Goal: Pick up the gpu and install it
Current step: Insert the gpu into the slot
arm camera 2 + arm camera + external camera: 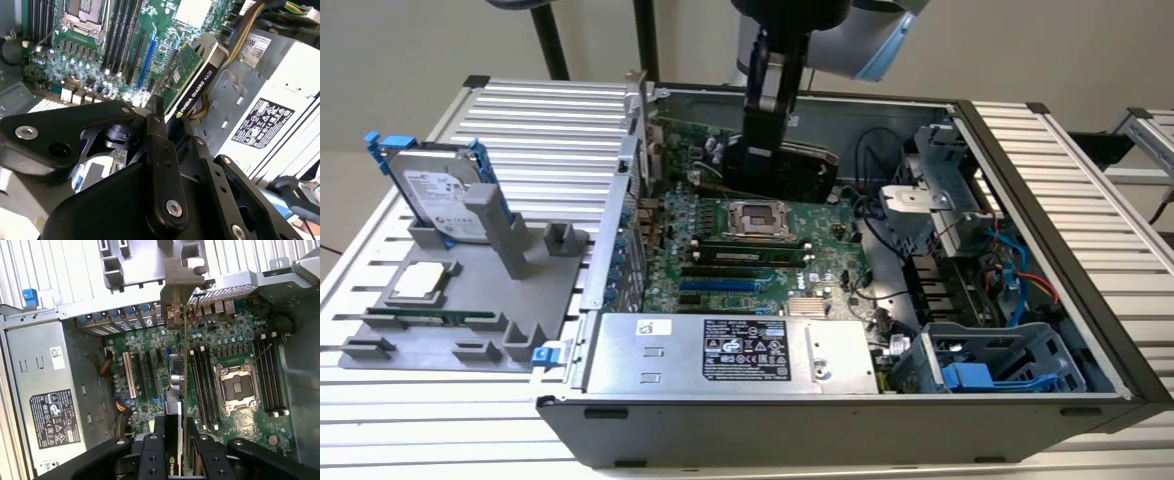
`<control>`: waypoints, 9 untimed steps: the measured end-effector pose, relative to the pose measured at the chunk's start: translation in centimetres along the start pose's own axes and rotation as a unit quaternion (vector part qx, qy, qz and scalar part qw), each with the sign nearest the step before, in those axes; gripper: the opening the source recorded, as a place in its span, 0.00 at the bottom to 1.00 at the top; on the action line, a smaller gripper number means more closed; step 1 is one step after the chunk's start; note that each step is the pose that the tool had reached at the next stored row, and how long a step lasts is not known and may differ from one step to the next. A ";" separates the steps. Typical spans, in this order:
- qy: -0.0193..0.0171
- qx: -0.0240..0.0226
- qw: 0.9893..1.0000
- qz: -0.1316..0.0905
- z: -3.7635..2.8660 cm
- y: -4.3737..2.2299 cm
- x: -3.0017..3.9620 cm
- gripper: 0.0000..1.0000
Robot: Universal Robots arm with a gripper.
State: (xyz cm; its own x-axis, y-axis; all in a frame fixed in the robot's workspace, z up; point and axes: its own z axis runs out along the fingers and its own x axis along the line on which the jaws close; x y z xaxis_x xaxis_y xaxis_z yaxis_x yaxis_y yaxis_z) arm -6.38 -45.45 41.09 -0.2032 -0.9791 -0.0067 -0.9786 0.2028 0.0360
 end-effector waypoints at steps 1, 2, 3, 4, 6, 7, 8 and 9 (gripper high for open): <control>0.000 0.000 1.000 -0.003 0.00 0.00 0.00 0.00; 0.000 0.000 1.000 -0.007 0.00 0.00 0.00 0.00; 0.000 0.000 1.000 -0.010 0.00 0.00 0.00 0.00; 0.000 0.000 1.000 -0.013 0.00 0.00 0.00 0.00; 0.001 0.000 1.000 -0.019 0.00 0.00 0.00 0.00; 0.001 0.000 1.000 -0.021 0.00 0.00 0.00 0.00; 0.001 0.000 1.000 -0.022 0.00 0.00 0.00 0.00; 0.001 0.000 1.000 -0.025 0.00 0.00 0.00 0.00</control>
State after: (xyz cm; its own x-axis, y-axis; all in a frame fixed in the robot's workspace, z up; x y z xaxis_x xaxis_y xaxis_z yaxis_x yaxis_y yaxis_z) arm -6.38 -45.44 41.09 -0.1549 -0.9879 -0.0066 -0.9873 0.1546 0.0360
